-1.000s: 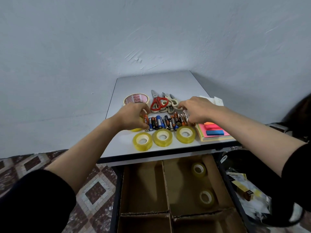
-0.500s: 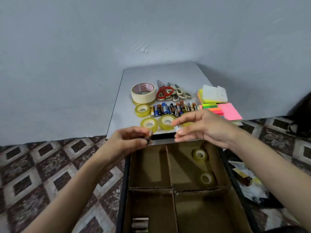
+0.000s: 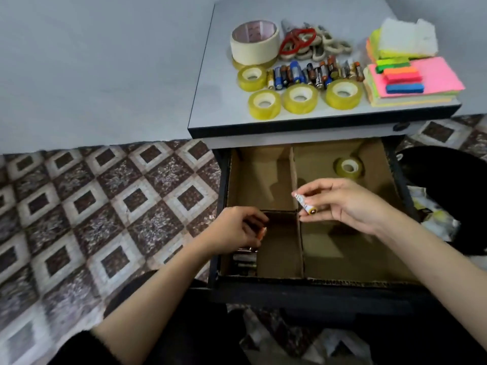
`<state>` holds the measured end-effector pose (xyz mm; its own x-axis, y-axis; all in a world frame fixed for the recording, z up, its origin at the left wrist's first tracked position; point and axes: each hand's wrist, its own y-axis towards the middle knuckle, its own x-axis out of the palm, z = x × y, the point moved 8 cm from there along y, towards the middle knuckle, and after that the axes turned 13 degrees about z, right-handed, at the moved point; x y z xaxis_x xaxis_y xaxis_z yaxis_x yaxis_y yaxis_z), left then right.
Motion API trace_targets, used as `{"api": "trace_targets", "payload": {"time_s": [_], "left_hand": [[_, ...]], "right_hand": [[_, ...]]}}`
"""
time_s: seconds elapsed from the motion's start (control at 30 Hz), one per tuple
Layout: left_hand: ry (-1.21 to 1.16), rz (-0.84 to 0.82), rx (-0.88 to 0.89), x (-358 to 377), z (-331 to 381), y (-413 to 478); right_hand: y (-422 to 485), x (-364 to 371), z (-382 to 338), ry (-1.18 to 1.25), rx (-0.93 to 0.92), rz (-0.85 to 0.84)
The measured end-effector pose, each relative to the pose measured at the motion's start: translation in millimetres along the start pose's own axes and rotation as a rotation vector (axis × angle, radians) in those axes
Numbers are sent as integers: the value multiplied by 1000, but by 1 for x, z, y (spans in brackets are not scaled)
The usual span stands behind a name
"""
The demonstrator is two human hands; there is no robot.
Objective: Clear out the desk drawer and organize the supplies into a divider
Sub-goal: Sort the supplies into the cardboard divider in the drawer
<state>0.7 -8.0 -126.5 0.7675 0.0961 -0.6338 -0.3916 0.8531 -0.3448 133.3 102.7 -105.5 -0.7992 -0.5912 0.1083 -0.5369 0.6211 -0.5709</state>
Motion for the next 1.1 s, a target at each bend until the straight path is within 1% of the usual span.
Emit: {"api": "trace_targets", "payload": {"time_s": [0.1, 0.17, 0.23, 0.33, 0.5, 0.6, 0.87, 0.93, 0.97, 1.1], "left_hand": [[299, -54, 130, 20, -1, 8], [469, -109, 178, 29, -5, 13], [592, -125, 220, 32, -8, 18], [729, -103, 271, 32, -9, 26], [905, -86, 319, 35, -8, 23], [955, -82, 326, 35, -7, 20], [1127, -157, 278, 35, 2, 12], [1091, -174, 250, 34, 2, 11], [1011, -187, 228, 33, 3, 10], [414, -333, 124, 9, 9, 1]], "right_hand": [[9, -3, 4, 4, 21, -2], [13, -2, 5, 6, 31, -9], [15, -1, 4, 3, 27, -16], [15, -1, 1, -7, 16, -29], [14, -4, 0, -52, -3, -37], [13, -4, -2, -39, 0, -38], [13, -7, 1, -3, 29, -17], [13, -7, -1, 4, 40, -12], [12, -7, -1, 5, 47, -15], [9, -6, -1, -58, 51, -21]]}}
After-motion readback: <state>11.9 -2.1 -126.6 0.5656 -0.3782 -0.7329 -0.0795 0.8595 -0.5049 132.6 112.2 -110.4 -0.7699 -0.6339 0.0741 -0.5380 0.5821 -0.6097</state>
